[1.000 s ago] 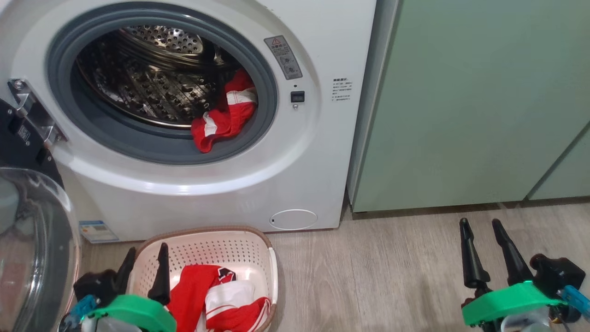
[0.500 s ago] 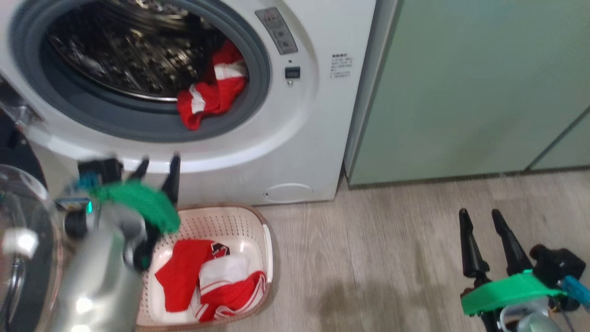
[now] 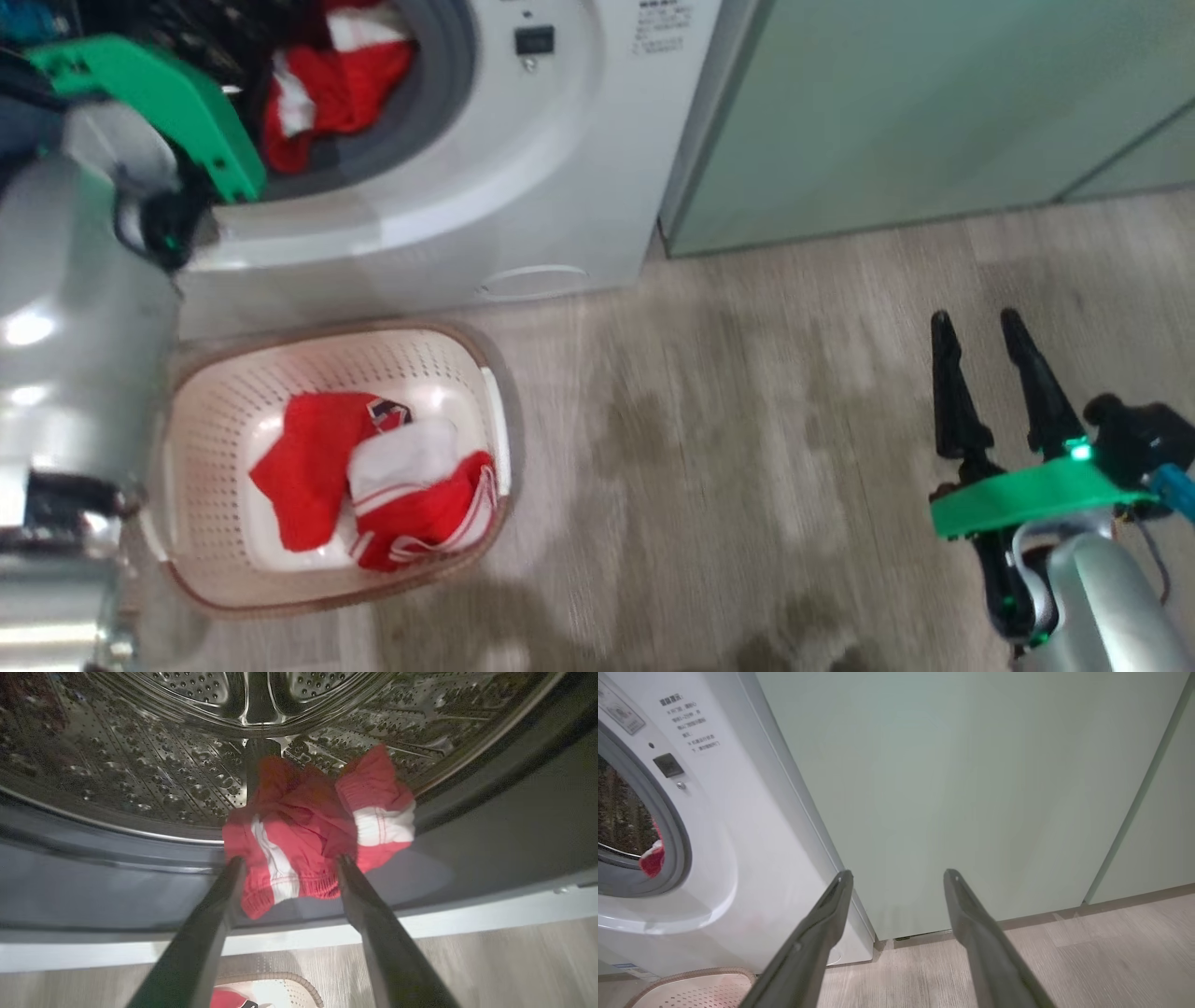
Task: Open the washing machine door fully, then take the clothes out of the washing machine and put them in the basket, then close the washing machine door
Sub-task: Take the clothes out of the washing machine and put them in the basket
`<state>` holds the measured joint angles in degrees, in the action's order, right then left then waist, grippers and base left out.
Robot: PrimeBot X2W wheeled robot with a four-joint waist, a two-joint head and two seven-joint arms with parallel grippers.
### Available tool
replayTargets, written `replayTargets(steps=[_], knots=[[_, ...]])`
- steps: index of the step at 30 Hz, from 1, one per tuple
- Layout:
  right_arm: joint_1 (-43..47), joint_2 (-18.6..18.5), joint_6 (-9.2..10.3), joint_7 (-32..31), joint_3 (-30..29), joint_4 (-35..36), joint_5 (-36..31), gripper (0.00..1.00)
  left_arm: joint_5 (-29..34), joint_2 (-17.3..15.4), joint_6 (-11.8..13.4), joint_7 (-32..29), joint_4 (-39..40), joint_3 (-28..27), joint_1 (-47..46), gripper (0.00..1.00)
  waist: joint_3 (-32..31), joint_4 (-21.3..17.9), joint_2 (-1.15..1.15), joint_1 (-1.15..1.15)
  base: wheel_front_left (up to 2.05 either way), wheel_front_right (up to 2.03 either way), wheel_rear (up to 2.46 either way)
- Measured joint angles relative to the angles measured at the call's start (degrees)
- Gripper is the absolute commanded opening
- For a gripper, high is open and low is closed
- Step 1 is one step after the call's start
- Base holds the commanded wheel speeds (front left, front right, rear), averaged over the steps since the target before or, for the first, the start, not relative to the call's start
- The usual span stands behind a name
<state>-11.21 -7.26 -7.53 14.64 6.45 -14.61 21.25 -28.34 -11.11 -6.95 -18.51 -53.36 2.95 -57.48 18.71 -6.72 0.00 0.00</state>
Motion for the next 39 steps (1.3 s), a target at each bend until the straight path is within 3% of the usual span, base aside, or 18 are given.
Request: replayTargets(steps=[10,15,22,23,24,25,39], knots=[[-4.33,-0.01,0.0,0.0,0.67,1.02,0.0,1.0,1.18,-1.24,2.16,-1.88,-10.58,1.27,-12.73,1.0,8.56,-4.16,0.0,0.0,0.0,0.0,0.0],[-5.43,0.46,0.0,0.0,1.36,1.27,0.0,1.0,2.19,-2.47,3.88,-3.34,-15.26,1.9,-15.08,1.0,11.24,-6.1,0.0,0.0,0.0,0.0,0.0],[-5.44,0.79,0.0,0.0,1.53,1.26,0.0,1.0,3.52,-3.3,3.94,-7.24,-18.87,3.82,-16.34,1.0,12.77,-7.39,0.0,0.0,0.0,0.0,0.0],[-5.45,0.79,0.0,0.0,1.52,1.26,0.0,1.0,3.53,-3.3,3.94,-7.38,-19.16,3.96,-16.67,0.82,12.81,-7.41,0.0,0.0,0.0,0.0,0.0],[-5.48,0.81,0.0,0.0,1.52,1.26,0.0,1.0,3.53,-3.3,3.92,-7.67,-19.29,4.13,-16.79,0.47,12.8,-7.42,0.0,0.0,0.0,0.0,0.0],[-5.53,0.82,0.0,0.0,1.52,1.25,0.0,1.0,3.53,-3.28,3.9,-7.69,-19.39,4.32,-16.77,0.0,12.74,-7.42,0.0,0.0,0.0,0.0,0.0],[-4.14,0.7,0.0,0.0,0.33,0.21,0.0,1.0,3.72,-1.11,0.87,5.52,-20.23,7.28,-7.66,0.0,6.29,-5.35,0.0,0.0,0.0,0.0,0.0]])
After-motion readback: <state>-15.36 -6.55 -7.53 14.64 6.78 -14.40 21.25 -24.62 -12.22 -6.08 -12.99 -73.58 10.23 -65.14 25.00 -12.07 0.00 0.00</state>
